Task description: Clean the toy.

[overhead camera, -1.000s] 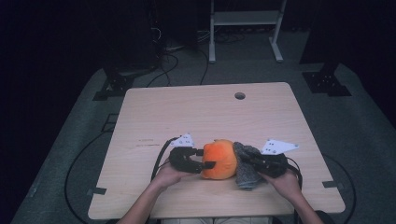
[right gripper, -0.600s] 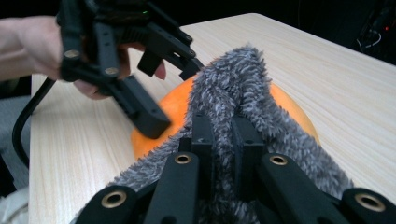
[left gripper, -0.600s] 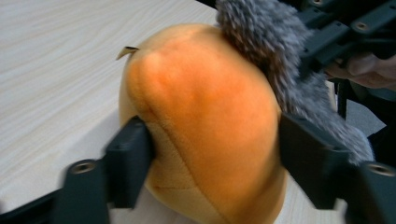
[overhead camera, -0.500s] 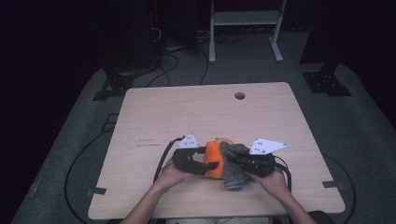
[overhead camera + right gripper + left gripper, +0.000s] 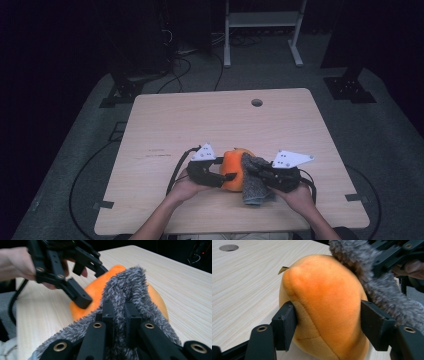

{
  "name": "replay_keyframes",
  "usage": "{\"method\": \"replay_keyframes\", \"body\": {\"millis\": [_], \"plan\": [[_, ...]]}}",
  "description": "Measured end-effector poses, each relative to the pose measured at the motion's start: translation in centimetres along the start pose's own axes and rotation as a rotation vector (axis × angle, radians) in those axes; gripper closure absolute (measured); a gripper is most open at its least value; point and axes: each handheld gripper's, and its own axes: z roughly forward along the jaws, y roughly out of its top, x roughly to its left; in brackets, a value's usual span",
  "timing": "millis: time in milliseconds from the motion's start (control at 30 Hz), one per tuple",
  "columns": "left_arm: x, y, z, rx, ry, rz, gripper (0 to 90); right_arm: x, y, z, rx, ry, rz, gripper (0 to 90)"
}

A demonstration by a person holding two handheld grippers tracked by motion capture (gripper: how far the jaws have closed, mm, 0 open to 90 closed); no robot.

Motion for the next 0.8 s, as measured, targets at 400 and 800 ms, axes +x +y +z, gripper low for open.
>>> {"method": "replay_keyframes", "body": {"millis": [400, 800], "plan": [[-0.6, 0.2, 0.5, -0.013, 0.003, 0.032, 38.2, 0.3, 0.5, -1.1, -0.048, 0.029, 0.011, 81.1], [-0.2, -0.2, 0.2, -0.007, -0.002, 0.04, 39.1, -0.4, -0.1, -0.9, 0.038, -0.062, -0.008, 81.5]]}}
